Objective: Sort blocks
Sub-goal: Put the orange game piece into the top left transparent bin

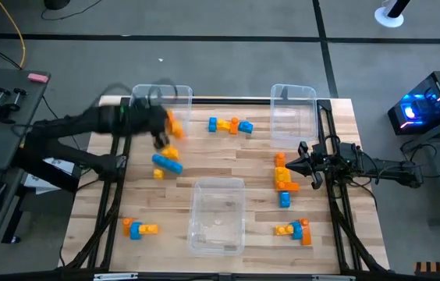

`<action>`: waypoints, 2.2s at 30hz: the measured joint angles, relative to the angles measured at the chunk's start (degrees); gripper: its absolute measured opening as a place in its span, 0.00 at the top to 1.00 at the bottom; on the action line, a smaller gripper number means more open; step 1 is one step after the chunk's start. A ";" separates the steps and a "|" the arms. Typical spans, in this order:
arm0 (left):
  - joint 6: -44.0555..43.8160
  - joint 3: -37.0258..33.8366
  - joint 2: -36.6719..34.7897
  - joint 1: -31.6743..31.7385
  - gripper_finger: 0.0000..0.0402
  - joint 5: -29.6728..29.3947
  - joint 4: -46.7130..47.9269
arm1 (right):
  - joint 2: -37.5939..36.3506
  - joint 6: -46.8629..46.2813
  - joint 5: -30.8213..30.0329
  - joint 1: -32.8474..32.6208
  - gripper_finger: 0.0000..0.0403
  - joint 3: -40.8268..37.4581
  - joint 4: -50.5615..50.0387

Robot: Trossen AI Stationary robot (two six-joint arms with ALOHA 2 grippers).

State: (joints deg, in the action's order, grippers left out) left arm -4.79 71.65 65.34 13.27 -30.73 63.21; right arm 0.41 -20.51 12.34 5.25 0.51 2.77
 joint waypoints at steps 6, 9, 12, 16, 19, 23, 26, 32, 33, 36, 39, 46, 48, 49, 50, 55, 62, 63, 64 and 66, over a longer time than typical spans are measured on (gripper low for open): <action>8.94 0.25 2.57 22.57 0.77 2.39 -7.93 | 0.01 0.00 0.01 -0.01 1.00 0.00 -0.01; 9.36 0.23 3.53 28.23 0.75 5.05 -7.84 | -0.01 0.00 0.00 -0.01 1.00 0.00 -0.01; 9.03 0.23 3.61 30.71 0.68 11.74 -7.84 | 0.01 0.00 0.01 0.00 1.00 0.00 -0.01; 8.87 0.23 3.26 30.69 0.58 13.29 -7.64 | 0.01 0.00 0.00 -0.01 1.00 0.00 0.01; 6.63 0.23 2.88 30.58 0.51 13.66 -7.35 | 0.01 0.00 0.00 0.00 1.00 0.00 0.00; 1.11 0.23 1.05 30.38 0.44 24.65 -7.11 | 0.00 0.00 0.00 -0.01 1.00 0.00 0.00; -4.17 0.24 -0.75 27.82 0.42 42.52 -7.81 | 0.01 0.00 0.01 0.00 1.00 0.00 0.00; -15.86 -0.01 -4.86 3.58 0.42 50.39 -2.24 | 0.00 0.00 0.00 0.00 1.00 0.01 0.01; -19.12 -0.62 -5.26 -2.72 0.42 48.36 -0.77 | 0.01 0.00 0.02 0.00 1.00 0.00 0.01; -30.63 -3.68 -5.30 -21.61 0.42 41.64 3.67 | -0.01 0.00 0.02 -0.01 1.00 0.00 -0.01; -40.51 -6.64 -4.60 -35.24 0.42 34.83 4.77 | -0.01 0.00 0.02 0.01 1.00 0.00 0.01; -37.93 -6.23 -1.67 -33.40 0.42 19.56 2.56 | 0.01 0.00 0.00 0.00 1.00 0.00 0.01; -30.26 -4.72 -0.55 -25.98 0.42 20.25 -1.27 | 0.00 0.00 0.02 -0.01 1.00 0.02 0.01; -26.16 -3.87 0.30 -21.52 0.42 21.54 -3.69 | 0.01 0.00 0.02 -0.01 1.00 0.00 0.01; -22.20 -2.94 1.34 -17.07 0.42 23.03 -7.24 | -0.01 0.00 0.02 -0.01 1.00 0.00 -0.01; -8.98 3.39 12.58 1.68 0.42 35.45 -18.94 | 0.01 0.00 0.01 -0.01 1.00 0.00 -0.01; 5.65 23.84 35.39 7.15 0.42 35.98 -15.83 | 0.01 0.00 0.00 -0.01 1.00 0.00 0.01; 7.34 27.48 38.24 7.61 0.42 34.58 -15.54 | 0.01 0.00 0.00 -0.01 1.00 0.02 0.01; 7.94 31.04 40.97 8.17 0.42 33.41 -15.11 | 0.01 0.00 0.00 -0.01 1.00 0.00 0.00; 5.66 37.93 46.51 9.79 0.42 32.69 -12.91 | 0.01 0.00 0.01 -0.01 1.00 0.01 0.01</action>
State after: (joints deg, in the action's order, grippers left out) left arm 0.87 109.58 111.85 23.06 1.96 50.30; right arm 0.43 -20.51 12.34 5.24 0.52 2.78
